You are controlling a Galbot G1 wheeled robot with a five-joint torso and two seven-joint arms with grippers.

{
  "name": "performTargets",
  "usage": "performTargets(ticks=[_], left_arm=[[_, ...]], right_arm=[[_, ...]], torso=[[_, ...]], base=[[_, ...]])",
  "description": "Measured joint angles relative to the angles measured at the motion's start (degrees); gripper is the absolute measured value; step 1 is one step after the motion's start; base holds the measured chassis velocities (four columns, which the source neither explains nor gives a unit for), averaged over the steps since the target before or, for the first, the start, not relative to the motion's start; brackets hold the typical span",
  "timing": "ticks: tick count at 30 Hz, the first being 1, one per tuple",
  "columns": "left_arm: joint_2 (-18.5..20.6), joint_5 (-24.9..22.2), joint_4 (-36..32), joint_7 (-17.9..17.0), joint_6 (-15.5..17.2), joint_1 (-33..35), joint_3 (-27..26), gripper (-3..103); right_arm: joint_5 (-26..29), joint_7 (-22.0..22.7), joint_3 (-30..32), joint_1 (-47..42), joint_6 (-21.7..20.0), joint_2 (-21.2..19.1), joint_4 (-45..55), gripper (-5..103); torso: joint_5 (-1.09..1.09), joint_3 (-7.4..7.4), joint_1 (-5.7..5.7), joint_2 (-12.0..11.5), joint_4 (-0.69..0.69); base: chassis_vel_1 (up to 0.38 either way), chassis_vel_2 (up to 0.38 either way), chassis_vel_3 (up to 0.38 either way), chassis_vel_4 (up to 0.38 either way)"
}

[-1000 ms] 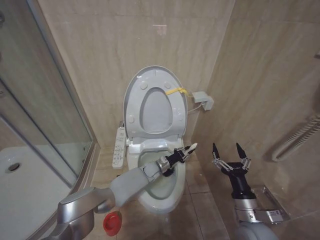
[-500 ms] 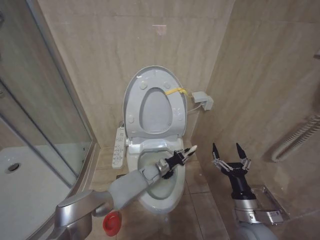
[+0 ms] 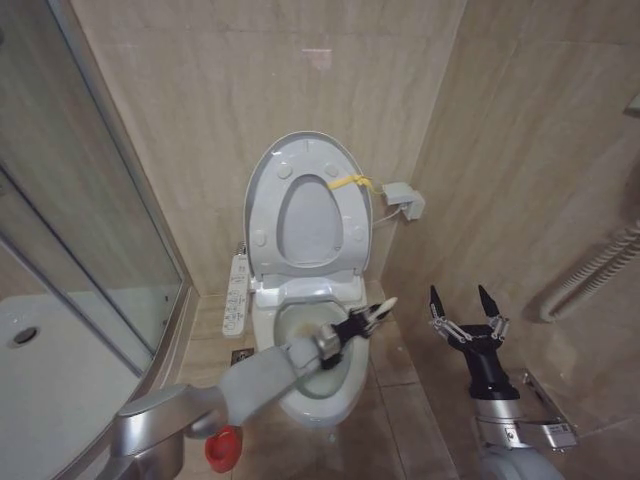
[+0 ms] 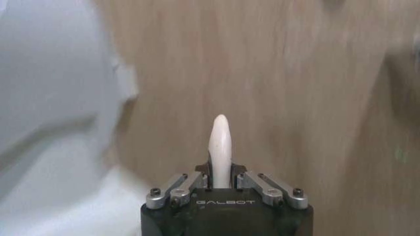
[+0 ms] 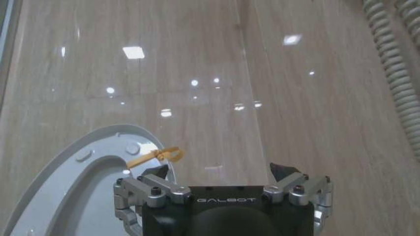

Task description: Open the toilet lid, clean the toilet bowl with a toilet brush, close the toilet lid, and flush.

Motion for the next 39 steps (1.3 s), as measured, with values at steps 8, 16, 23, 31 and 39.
performTargets(ticks=[8,16,23,31,39], left_arm=[[-1.8,-1.3,-5.9,-2.2,1.2,-0.9,-0.4,20],[-2.8,2.6,7.1,1.4,-2.6,0.4,-2.9,20],[-2.7,0.2,-3.0,-2.0,0.4,-0.8,-0.6,19],[-2.3,1.4,1.5,-1.0,-0.7,-0.6,-2.3,19],[-2.8,2.3,2.0,-0.5,-0.6,0.2,-3.3,19]], right_arm=[[0.2,0.0,0.3,0.4,-0.1,0.0,-0.3,100],[0.2,0.0,0.1,0.5,-0.2,0.2,-0.1,100],[0.1,0.0,0.1,0.7,-0.2,0.4,-0.5,100],[0.2,0.0,0.4,0.7,-0.2,0.1,-0.1,100],[0.2,0.0,0.4,0.5,-0.3,0.6,0.2,100]], torso=[[-0.06,-0.02,-0.01,0.0,-0.14],[-0.03,-0.02,-0.01,0.0,-0.03],[-0.01,-0.01,0.0,0.0,-0.12],[0.0,0.01,0.01,0.0,0.05],[-0.01,0.0,0.0,0.0,-0.05]], base=[[0.021,0.014,0.004,0.006],[-0.01,-0.02,0.0,0.014],[0.0,0.0,0.0,0.0],[-0.007,-0.013,-0.001,0.001],[0.0,0.0,0.0,0.0]])
